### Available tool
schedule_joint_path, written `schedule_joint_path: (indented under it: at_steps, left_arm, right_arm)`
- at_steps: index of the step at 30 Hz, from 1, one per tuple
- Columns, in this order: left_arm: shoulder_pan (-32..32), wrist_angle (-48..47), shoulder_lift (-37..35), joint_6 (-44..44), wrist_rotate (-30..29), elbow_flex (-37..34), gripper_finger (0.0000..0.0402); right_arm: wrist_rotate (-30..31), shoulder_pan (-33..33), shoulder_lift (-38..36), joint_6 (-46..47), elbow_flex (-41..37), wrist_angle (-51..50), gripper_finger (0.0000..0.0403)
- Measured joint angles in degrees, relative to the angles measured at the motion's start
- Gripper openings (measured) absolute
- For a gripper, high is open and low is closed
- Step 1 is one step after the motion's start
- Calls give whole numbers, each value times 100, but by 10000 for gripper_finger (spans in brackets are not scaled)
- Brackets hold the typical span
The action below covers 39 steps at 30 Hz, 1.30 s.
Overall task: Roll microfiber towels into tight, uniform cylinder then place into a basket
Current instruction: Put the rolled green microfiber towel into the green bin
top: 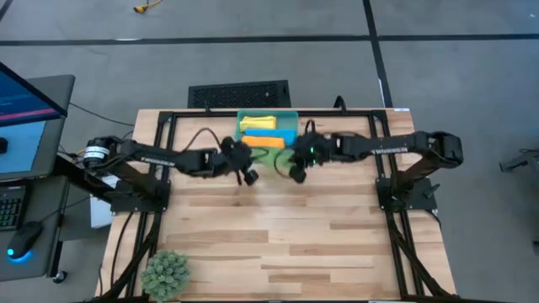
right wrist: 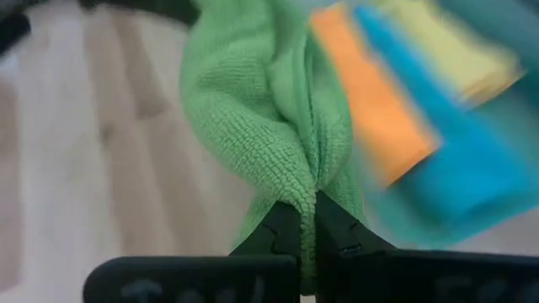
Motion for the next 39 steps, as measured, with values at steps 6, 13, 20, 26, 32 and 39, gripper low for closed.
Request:
schedule_joint_path:
  at_steps: [6,13,20,26,32,39]
  left_arm:
    - [1038,136,2,384,486,0,11]
    - [1993,602,24,638,1128,0,9]
    - [2543,673,135,1026,1241,2,9]
    - [3038,1163,836,1152,1760,77,9]
    - [3259,1076,1169,1203,2034,360,9]
    - [3327,873,1187,805,2225,540,12]
  right_arm:
    - [-20,-957,205,-942,555,87,17]
    - [-440,-1770,1395,-1524,1218,230,19]
    - [-455,-2063,2438,-2013,2243,103,17]
    - [-409,-2257,2793,-2369,2985,-320,17]
    - [-452,-2482,2785,-2533,3094,-914,17]
    - [-677,-2696,2789,-2620,3000,-1263,17]
